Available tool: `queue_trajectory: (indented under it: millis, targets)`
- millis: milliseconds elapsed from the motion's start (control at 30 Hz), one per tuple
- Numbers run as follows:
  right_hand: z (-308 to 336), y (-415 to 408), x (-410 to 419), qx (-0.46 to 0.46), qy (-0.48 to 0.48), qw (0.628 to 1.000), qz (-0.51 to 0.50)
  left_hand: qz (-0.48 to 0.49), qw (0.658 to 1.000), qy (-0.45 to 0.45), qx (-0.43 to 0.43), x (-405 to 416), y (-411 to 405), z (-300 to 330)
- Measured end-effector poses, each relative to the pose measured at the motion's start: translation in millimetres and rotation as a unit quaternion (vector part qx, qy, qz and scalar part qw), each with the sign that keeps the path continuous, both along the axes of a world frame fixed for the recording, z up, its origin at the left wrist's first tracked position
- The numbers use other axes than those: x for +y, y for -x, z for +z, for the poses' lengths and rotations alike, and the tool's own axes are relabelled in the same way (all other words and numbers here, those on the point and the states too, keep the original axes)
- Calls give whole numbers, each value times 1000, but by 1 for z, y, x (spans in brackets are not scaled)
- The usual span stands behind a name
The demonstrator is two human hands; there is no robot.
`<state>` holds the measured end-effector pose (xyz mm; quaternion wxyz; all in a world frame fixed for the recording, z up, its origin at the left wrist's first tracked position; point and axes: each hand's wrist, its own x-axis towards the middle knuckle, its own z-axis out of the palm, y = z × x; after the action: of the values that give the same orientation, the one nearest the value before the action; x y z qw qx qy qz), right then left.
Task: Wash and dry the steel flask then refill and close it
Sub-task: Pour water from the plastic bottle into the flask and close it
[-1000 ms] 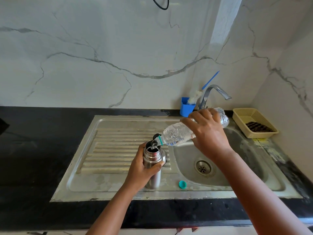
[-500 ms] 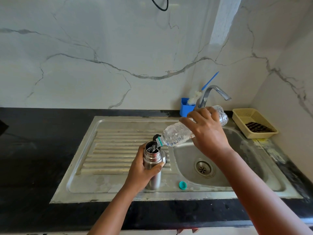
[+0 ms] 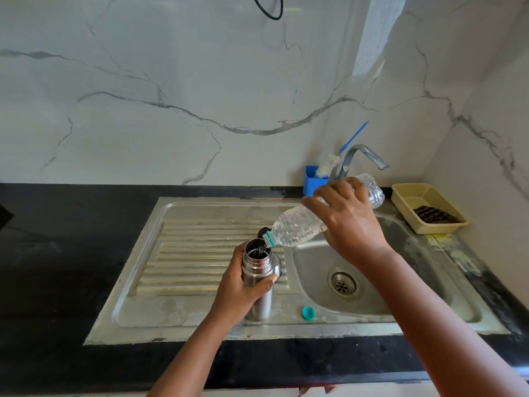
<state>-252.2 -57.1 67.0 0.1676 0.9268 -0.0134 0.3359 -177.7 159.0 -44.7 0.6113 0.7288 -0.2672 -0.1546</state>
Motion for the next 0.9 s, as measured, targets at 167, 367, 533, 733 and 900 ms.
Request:
queue_trajectory:
  millis: [167, 367, 533, 733, 900]
  targets:
    - [0, -1, -3, -12, 18, 1000, 1, 2, 1000, -4, -1, 0, -1, -2]
    - [3, -1, -1, -8, 24, 1000, 0, 0, 1000, -9, -3, 0, -2, -3]
    - [6, -2, 1, -2, 28, 1000, 3, -3, 1000, -10, 1, 0, -1, -3]
    - [8, -4, 6, 9, 45, 999, 10, -1, 1000, -8, 0, 0, 0, -1]
    - [10, -5, 9, 5, 57, 998, 14, -3, 1000, -9, 4, 0, 0, 0]
